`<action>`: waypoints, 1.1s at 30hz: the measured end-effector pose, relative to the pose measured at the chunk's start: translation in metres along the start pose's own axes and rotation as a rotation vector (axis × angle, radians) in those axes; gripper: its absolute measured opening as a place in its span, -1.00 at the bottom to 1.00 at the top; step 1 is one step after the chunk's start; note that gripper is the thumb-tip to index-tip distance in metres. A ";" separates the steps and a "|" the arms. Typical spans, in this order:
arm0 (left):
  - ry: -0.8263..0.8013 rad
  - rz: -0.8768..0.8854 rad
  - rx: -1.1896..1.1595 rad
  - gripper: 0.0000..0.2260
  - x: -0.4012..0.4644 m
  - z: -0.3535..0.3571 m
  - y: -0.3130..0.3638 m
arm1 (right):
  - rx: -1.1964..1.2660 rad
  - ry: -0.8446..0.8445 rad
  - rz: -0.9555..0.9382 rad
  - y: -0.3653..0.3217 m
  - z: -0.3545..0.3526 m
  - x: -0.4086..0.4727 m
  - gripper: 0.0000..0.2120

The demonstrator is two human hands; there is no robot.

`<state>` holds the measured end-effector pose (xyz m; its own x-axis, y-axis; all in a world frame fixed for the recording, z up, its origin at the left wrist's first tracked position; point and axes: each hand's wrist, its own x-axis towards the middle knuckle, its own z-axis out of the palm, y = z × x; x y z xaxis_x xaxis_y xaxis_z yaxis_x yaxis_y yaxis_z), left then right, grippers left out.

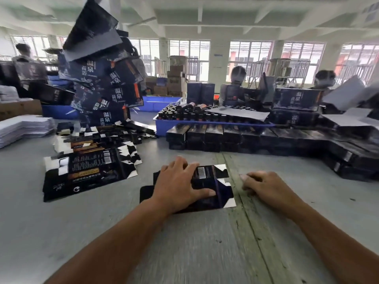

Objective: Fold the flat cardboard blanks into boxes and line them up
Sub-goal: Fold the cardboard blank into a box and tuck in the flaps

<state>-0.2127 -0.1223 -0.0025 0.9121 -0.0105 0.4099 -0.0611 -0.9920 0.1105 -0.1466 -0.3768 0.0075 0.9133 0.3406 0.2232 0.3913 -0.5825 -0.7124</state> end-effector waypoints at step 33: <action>0.444 0.546 0.088 -0.90 -0.013 -0.022 0.035 | 0.875 -0.234 0.244 -0.024 0.006 -0.008 -0.67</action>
<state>-0.2358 -0.1544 0.0155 0.5073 -0.4758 0.7185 -0.4127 -0.8661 -0.2821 -0.1642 -0.3608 0.0191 0.8759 0.4775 -0.0697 -0.1184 0.0726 -0.9903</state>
